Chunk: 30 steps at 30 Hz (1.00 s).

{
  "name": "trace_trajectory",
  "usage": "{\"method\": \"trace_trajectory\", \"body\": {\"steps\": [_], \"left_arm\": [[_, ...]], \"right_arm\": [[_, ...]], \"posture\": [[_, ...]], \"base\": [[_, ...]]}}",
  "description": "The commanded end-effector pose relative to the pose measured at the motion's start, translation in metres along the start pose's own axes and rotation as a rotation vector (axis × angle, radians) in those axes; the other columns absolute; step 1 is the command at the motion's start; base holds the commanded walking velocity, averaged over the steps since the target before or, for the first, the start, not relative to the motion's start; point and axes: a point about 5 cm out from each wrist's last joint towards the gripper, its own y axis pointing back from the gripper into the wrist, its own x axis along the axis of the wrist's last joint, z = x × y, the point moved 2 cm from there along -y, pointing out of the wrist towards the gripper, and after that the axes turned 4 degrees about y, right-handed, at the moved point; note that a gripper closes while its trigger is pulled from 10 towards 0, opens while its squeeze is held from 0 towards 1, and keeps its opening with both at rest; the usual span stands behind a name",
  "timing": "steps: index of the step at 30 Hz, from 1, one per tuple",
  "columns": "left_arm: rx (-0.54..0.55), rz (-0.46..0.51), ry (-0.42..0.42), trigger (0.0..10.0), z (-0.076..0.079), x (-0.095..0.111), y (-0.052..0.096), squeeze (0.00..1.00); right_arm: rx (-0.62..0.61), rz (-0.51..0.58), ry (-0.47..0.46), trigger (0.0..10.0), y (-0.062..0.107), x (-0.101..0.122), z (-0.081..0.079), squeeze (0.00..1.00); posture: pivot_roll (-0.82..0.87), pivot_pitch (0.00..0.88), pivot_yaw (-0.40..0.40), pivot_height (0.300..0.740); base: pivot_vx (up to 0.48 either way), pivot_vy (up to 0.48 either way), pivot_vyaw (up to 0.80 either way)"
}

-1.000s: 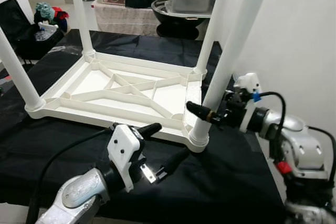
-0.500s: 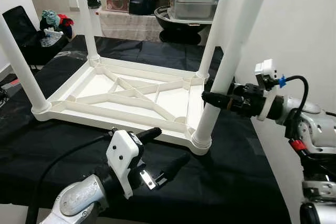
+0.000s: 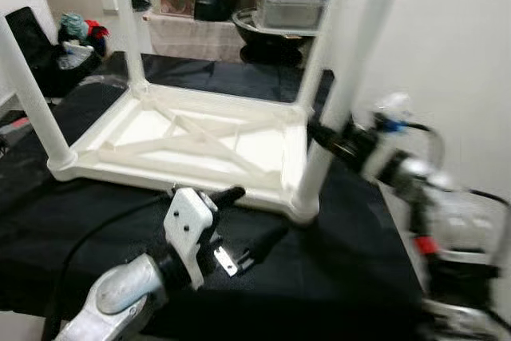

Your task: Building children table

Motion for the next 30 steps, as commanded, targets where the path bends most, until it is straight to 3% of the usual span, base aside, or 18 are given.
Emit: {"method": "trace_trajectory", "body": {"steps": [1,5,9,10,12,13,15,16,18,22,23,26,30], "left_arm": [[-0.006,-0.003,-0.001,10.0,-0.001,-0.002,-0.003,0.00],[-0.001,0.004,-0.004,10.0,-0.002,-0.002,-0.006,0.00],[0.005,0.007,-0.002,10.0,-0.003,-0.002,-0.006,0.00],[0.005,0.008,-0.001,10.0,-0.003,-0.002,-0.006,0.00],[0.006,0.009,0.001,10.0,-0.003,-0.003,-0.006,0.00],[0.005,0.010,0.001,10.0,-0.003,-0.003,-0.007,0.00],[0.004,0.010,0.001,10.0,-0.003,-0.003,-0.007,0.00],[0.003,0.012,0.000,10.0,-0.003,-0.002,-0.007,0.00],[0.003,0.013,-0.001,10.0,-0.003,-0.002,-0.007,0.00],[0.009,0.010,0.002,10.0,-0.003,-0.003,-0.006,0.00],[0.009,0.010,0.002,10.0,-0.003,-0.003,-0.006,0.00],[0.017,0.003,0.006,10.0,-0.002,-0.005,-0.003,0.00],[0.021,-0.002,0.008,10.0,-0.003,-0.005,-0.001,0.00]], "right_arm": [[0.042,-0.312,-0.003,0.0,0.014,-0.060,-0.037,0.00],[0.093,-0.241,0.062,0.0,0.004,-0.039,-0.042,0.00],[0.125,-0.255,0.067,0.0,0.002,-0.036,-0.044,0.00],[0.124,-0.244,0.056,10.0,-0.001,-0.032,-0.042,0.00],[0.129,-0.217,0.027,10.0,-0.005,-0.027,-0.038,0.00],[0.177,-0.111,-0.041,10.0,-0.010,-0.008,-0.035,1.00],[0.217,-0.064,-0.048,10.0,-0.012,-0.001,-0.035,1.00],[0.333,0.012,-0.024,10.0,-0.010,0.011,-0.032,1.00],[0.371,0.031,-0.014,10.0,-0.009,0.014,-0.031,1.00],[0.519,0.102,0.020,10.0,-0.003,0.028,-0.013,1.00],[0.519,0.102,0.020,10.0,-0.003,0.028,-0.013,1.00],[0.668,0.114,0.069,10.0,0.007,0.033,0.003,1.00],[0.790,0.094,0.041,10.0,0.013,0.032,0.010,1.00]], "posture": [[-0.03,0.029,-0.110,0.740],[-0.04,0.021,-0.114,0.740],[-0.03,0.020,-0.119,0.740],[-0.04,0.018,-0.118,0.740],[-0.04,0.020,-0.112,0.740],[-0.04,0.020,-0.114,0.740],[-0.04,0.020,-0.114,0.740],[-0.04,0.024,-0.113,0.740],[-0.04,0.024,-0.113,0.740],[-0.03,0.029,-0.113,0.740],[-0.03,0.029,-0.113,0.740],[-0.02,0.036,-0.109,0.740],[-0.02,0.033,-0.108,0.740]], "base": [[0.000,0.000,0.00],[0.000,0.000,0.00],[0.000,0.000,0.00],[0.000,0.000,0.00],[0.000,0.000,0.00],[0.000,0.000,0.00],[0.000,0.000,0.00],[0.000,0.000,0.00],[0.000,0.000,0.00],[0.000,0.000,0.00],[0.000,0.000,0.00],[0.000,0.000,0.00],[0.000,0.000,0.00]]}}
